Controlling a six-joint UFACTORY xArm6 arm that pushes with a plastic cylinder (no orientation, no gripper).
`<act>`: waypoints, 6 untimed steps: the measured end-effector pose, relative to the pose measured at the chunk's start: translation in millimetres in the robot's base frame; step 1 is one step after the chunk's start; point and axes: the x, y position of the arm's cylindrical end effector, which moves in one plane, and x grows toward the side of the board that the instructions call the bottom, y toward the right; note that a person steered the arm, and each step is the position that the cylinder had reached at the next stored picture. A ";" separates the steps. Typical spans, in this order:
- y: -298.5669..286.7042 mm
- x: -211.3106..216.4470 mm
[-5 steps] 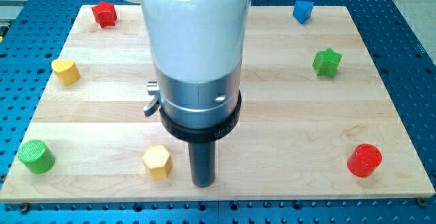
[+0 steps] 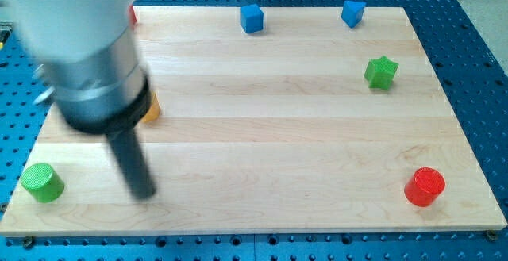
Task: Keep arm at bottom left corner
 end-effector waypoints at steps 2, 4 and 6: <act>-26.2 12.8; -88.4 12.8; -123.1 -46.1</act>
